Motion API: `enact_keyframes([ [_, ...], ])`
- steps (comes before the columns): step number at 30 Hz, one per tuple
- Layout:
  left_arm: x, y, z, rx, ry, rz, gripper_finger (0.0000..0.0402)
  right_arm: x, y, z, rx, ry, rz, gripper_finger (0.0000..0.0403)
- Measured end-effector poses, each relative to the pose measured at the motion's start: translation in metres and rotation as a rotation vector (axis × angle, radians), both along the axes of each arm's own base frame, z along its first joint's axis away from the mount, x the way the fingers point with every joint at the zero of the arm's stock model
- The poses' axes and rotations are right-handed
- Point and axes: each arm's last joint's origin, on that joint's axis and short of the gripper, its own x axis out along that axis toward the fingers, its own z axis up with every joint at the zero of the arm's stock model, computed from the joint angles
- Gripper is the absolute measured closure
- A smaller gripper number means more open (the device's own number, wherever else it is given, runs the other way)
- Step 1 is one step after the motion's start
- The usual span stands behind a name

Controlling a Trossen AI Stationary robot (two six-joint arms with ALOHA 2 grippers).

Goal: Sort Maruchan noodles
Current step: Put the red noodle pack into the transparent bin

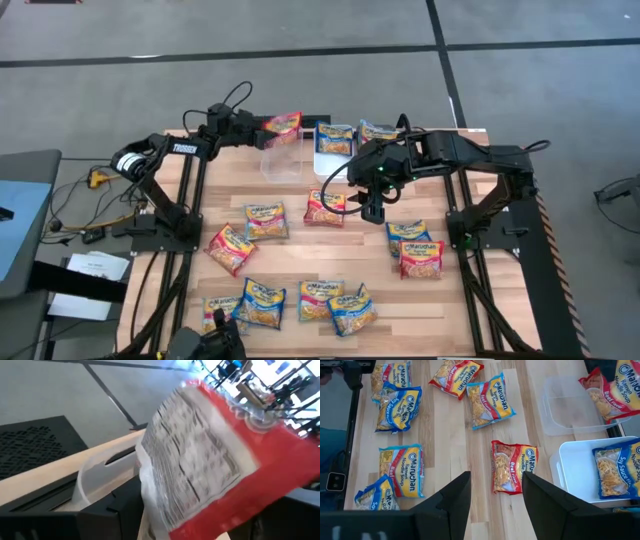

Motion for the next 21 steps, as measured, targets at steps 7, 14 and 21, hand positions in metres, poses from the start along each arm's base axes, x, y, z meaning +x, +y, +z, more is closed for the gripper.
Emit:
enact_keyframes([
  [7,0.0,0.011,0.014,0.016,-0.049,-0.025,0.0202,0.0,0.0,0.0,0.0,0.0,-0.001,0.0204],
  [14,0.002,0.014,0.02,0.026,-0.056,-0.031,0.0202,0.0,0.0,0.0,0.0,0.001,-0.001,0.0204],
  [21,0.003,0.009,0.008,-0.054,0.02,-0.047,0.0202,0.0,0.0,0.0,0.0,0.001,0.0,0.0204],
])
